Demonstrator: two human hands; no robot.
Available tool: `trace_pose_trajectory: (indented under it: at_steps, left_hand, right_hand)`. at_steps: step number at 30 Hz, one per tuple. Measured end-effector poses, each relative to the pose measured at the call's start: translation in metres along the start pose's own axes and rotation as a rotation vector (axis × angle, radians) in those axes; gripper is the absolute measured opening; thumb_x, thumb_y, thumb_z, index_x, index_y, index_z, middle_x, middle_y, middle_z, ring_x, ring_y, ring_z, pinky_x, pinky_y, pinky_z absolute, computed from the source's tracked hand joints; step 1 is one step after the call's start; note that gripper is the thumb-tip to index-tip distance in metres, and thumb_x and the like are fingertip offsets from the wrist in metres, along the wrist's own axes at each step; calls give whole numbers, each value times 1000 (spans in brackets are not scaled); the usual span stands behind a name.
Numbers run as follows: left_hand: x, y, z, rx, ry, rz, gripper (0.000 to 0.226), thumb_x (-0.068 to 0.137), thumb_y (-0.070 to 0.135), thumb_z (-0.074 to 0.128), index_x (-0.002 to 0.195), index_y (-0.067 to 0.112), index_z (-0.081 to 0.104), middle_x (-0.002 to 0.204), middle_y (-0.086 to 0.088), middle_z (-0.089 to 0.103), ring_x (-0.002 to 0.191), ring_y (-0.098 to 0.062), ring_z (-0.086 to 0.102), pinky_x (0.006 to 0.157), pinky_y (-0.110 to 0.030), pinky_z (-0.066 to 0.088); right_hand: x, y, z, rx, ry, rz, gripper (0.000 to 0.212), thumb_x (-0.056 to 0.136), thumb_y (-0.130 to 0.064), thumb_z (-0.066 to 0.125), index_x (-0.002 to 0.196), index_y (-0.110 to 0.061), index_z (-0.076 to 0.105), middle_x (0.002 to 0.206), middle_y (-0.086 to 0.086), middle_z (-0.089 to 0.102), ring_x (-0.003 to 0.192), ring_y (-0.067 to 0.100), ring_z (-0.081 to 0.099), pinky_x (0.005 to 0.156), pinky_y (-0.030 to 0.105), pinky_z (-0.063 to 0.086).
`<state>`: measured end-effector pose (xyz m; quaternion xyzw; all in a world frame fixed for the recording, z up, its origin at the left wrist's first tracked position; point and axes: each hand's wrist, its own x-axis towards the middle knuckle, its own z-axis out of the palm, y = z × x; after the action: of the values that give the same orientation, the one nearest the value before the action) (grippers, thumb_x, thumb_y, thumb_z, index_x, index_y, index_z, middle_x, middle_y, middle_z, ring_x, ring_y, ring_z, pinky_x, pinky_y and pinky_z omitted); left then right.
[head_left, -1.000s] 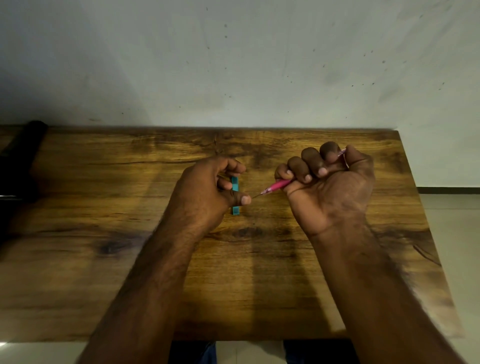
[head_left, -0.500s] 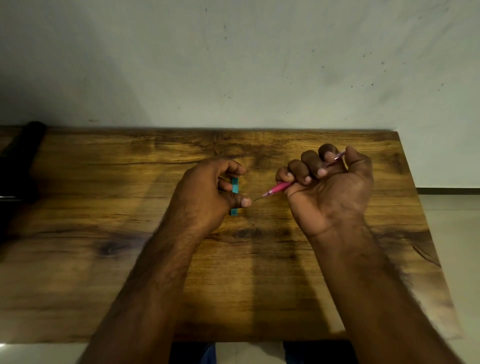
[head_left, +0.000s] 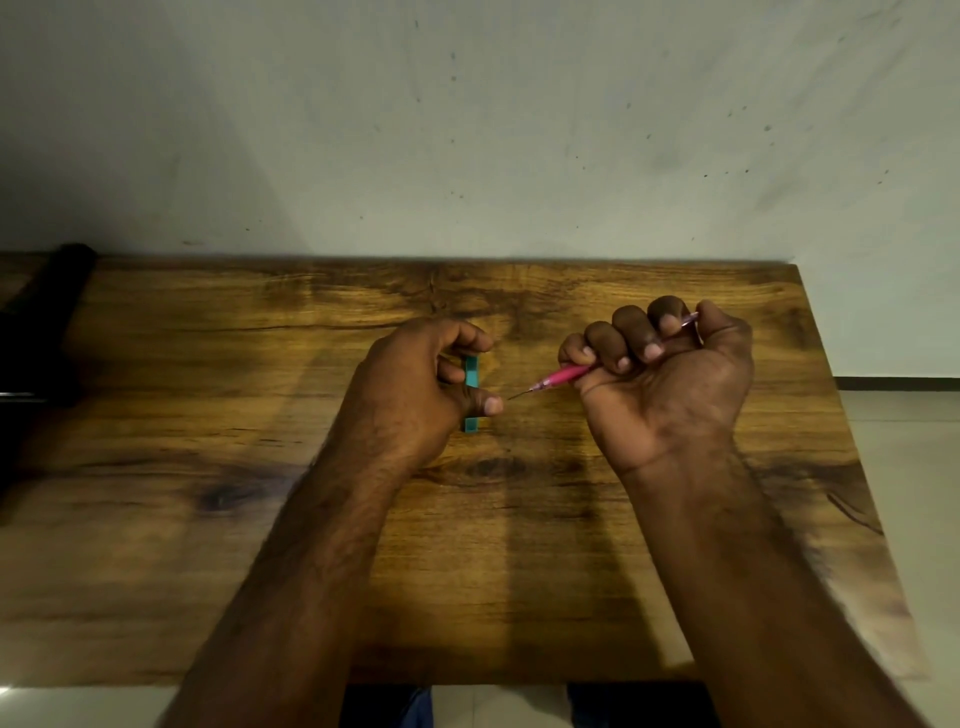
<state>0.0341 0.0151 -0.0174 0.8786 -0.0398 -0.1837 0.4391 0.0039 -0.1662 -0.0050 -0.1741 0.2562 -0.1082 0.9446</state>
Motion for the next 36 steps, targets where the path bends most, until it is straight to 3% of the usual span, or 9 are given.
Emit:
trace_pose_trajectory:
  at_steps: [15,36]
  left_hand:
    - [0,-1,2,9,13,27,50,71,21,93,113,36,71,109,22,67,91,2,63,72,-21,52]
    - [-1,0,3,21,41,47,43,76,22,90,110,37,71,104,23,67,88,5,64,67,-12,45]
  right_hand:
    - [0,3,1,-2,-12,24,44,98,-41,31,62,-18,42,51,-3,27,50,16,21,57,29,33]
    - [-1,5,1,4,-19,31,45,98,-44,32,63,-17,42,52,-3,27,51,16,22,58,29,31]
